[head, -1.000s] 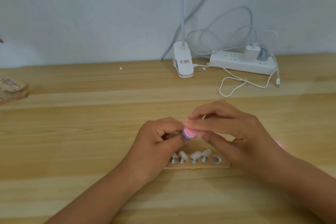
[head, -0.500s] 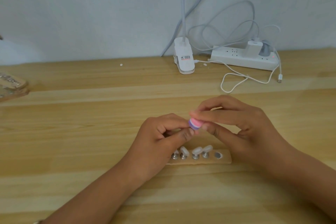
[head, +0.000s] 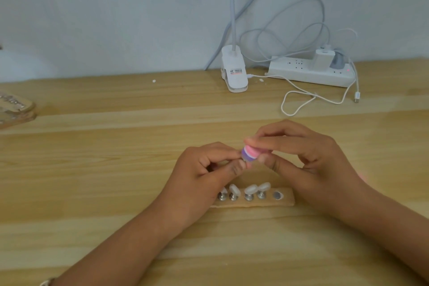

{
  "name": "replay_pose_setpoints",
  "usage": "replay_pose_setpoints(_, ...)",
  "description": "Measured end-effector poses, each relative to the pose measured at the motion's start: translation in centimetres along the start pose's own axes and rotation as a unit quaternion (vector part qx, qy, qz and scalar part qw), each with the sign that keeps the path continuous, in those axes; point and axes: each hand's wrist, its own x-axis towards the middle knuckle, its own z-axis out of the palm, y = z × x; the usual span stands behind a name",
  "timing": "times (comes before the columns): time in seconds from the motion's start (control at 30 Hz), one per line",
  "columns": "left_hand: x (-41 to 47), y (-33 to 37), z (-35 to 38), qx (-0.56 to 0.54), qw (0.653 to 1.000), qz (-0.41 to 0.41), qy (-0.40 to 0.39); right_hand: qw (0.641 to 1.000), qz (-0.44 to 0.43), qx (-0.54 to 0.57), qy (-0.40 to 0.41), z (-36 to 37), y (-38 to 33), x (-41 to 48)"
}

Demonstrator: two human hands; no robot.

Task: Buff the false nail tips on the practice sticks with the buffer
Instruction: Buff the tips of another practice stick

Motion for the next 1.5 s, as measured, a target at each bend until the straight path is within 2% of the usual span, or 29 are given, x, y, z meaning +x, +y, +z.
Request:
replay_pose_setpoints(0.1, 0.08, 0.08, -0.08, 0.002, 1.0, 0.014, -0.003, 1.0, -0.025, -0.003, -0.012, 0.18, -0.32, -0.06)
replay_pose_setpoints(0.23, 0.15, -0.12, -0.02, -0.005, 1.0, 0.014, 0.002, 1.0, 0.013, 0.006, 0.007, -0.23, -0.26, 0.18)
replay_pose_setpoints(0.37, 0.14, 0.21, 0.08, -0.007, 0.999, 0.036, -0.014, 0.999, -0.033, -0.022, -0.007, -0.24, -0.75, 0.38)
replay_pose_setpoints(0.5, 0.27, 0.1, 0.17, -0.007, 0.999, 0.031, -0.016, 1.0, -0.014, -0.019, 0.0, -0.46, -0.69, 0.53)
replay_pose_setpoints(0.63, 0.25, 0.15, 0.14, -0.01, 0.999, 0.035, -0.014, 0.997, -0.062, -0.045, -0.014, -0.24, -0.84, 0.39)
replay_pose_setpoints(0.77, 0.19, 0.01, 0.12, -0.004, 0.999, 0.028, -0.014, 0.999, -0.022, -0.039, 0.007, -0.45, -0.66, 0.17)
replay_pose_setpoints(0.87, 0.15, 0.02, 0.06, 0.007, 0.999, 0.037, -0.021, 0.994, -0.084, -0.075, -0.008, -0.01, -0.96, 0.01)
replay_pose_setpoints(1.0, 0.18, -0.08, 0.1, -0.004, 0.999, 0.03, -0.013, 0.994, -0.071, -0.08, 0.003, -0.32, -0.69, -0.05)
replay_pose_setpoints(1.1, 0.15, 0.08, 0.02, 0.005, 0.999, 0.023, -0.021, 0.991, -0.103, -0.088, -0.006, -0.28, -0.79, -0.18)
replay_pose_setpoints(1.23, 0.09, 0.11, -0.04, -0.019, 1.0, 0.006, -0.008, 0.993, -0.08, -0.084, 0.018, -0.4, -0.51, -0.08)
replay_pose_setpoints(1.33, 0.06, 0.3, -0.03, -0.021, 1.0, 0.005, -0.015, 0.989, -0.114, -0.095, 0.003, -0.35, -0.63, -0.05)
replay_pose_setpoints(1.43, 0.05, 0.15, -0.08, -0.033, 0.999, -0.004, -0.01, 0.993, -0.087, -0.077, 0.015, -0.56, -0.65, -0.01)
replay_pose_setpoints(1.5, 0.03, 0.29, -0.07, -0.032, 0.999, -0.003, -0.019, 0.992, -0.1, -0.075, 0.007, -0.29, -0.88, -0.05)
